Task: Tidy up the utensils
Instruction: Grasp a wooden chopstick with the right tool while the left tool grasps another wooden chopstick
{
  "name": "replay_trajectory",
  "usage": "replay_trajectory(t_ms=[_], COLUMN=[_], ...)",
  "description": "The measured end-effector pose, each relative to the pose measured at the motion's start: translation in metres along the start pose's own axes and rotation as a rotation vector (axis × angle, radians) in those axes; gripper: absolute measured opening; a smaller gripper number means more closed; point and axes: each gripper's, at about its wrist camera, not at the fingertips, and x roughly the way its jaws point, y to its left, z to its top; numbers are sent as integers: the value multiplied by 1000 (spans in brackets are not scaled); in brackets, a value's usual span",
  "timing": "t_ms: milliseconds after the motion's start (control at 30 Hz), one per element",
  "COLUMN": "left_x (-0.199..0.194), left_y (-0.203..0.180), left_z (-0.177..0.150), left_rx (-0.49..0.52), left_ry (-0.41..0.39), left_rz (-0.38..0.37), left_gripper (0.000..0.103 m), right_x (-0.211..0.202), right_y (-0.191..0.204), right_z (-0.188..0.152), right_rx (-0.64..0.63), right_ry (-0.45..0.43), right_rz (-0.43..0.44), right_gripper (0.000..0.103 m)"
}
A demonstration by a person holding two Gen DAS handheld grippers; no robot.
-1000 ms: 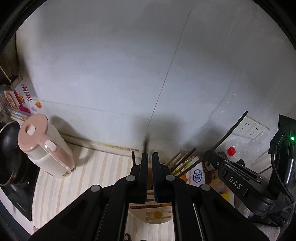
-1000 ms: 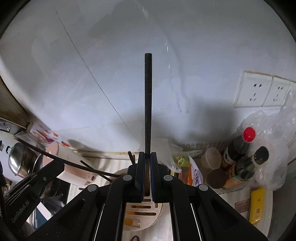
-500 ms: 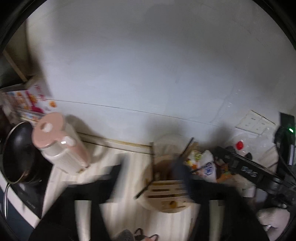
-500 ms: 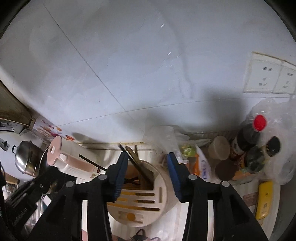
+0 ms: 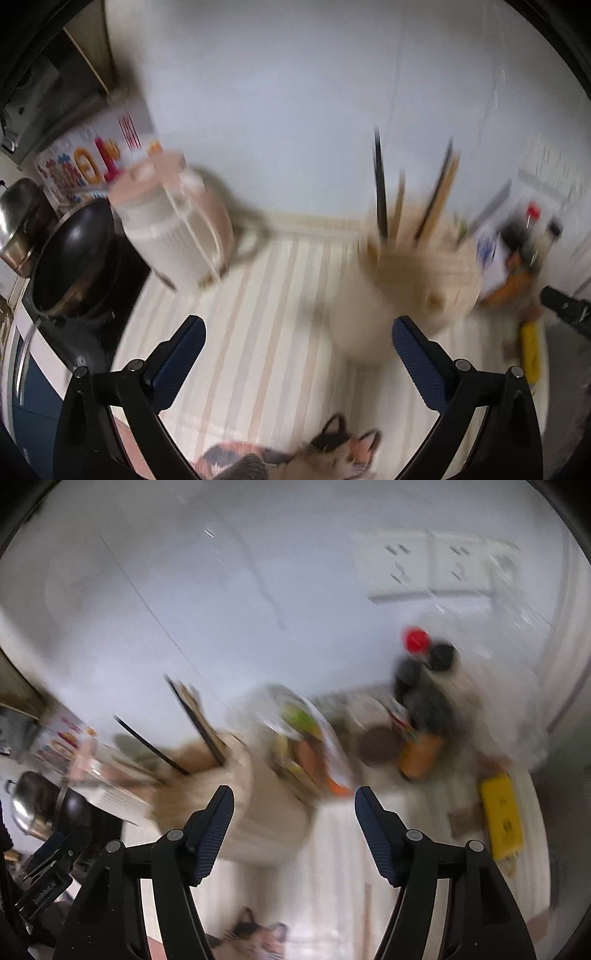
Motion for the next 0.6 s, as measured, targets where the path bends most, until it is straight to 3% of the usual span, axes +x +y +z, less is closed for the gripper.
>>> replay_trajectory(t_ms=[333,600], left_x=[107,138], left_y=[-56,-81], left_z=[-119,-153], left_rx=[122,181], left_ry=[322,418], left_rz=[29,53], left_gripper=[103,103], right_x=[72,114], right_y=[-93,-128], right_z=[-106,-157], right_rx=[93,98], right_ry=[279,415], right_rz=[-164,-238], right_gripper=[66,59])
